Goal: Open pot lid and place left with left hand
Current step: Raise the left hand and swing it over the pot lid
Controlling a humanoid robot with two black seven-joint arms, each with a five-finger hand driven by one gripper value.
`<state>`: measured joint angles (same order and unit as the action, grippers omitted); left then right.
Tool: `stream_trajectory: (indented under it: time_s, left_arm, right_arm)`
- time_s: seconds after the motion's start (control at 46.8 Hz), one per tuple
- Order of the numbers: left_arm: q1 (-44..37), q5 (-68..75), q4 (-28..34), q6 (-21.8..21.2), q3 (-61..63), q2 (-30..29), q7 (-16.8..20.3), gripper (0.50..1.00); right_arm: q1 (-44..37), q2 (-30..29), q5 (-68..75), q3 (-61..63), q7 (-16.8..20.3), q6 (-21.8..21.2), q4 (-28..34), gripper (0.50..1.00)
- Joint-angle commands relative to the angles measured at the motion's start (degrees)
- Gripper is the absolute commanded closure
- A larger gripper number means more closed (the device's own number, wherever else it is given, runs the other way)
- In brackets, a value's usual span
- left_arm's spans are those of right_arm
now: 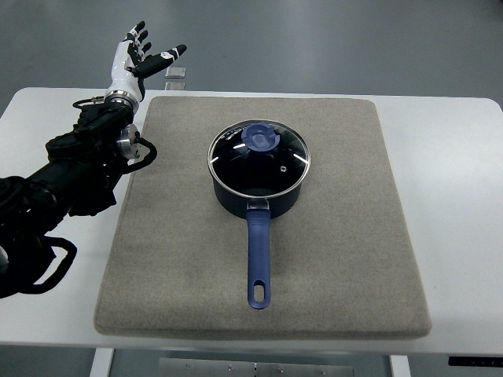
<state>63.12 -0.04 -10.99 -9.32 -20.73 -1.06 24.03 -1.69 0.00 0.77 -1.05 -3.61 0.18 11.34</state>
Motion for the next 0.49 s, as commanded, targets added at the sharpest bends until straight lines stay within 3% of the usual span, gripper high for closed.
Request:
stream_trajectory:
  time_s: [0.0, 0.47]
  left_arm:
    - [-0.02, 0.13, 0.1, 0.0, 0.08, -0.08, -0.03, 0.51]
    - [-0.19, 0.39, 0.01, 0.88, 0.34, 0.98, 0.14, 0.51]
  right_arm:
    - [0.02, 0.0, 0.02, 0.0, 0.0, 0.0, 0.0, 0.583]
    - [-0.06, 0.0, -0.07, 0.0, 0.0, 0.0, 0.0, 0.583]
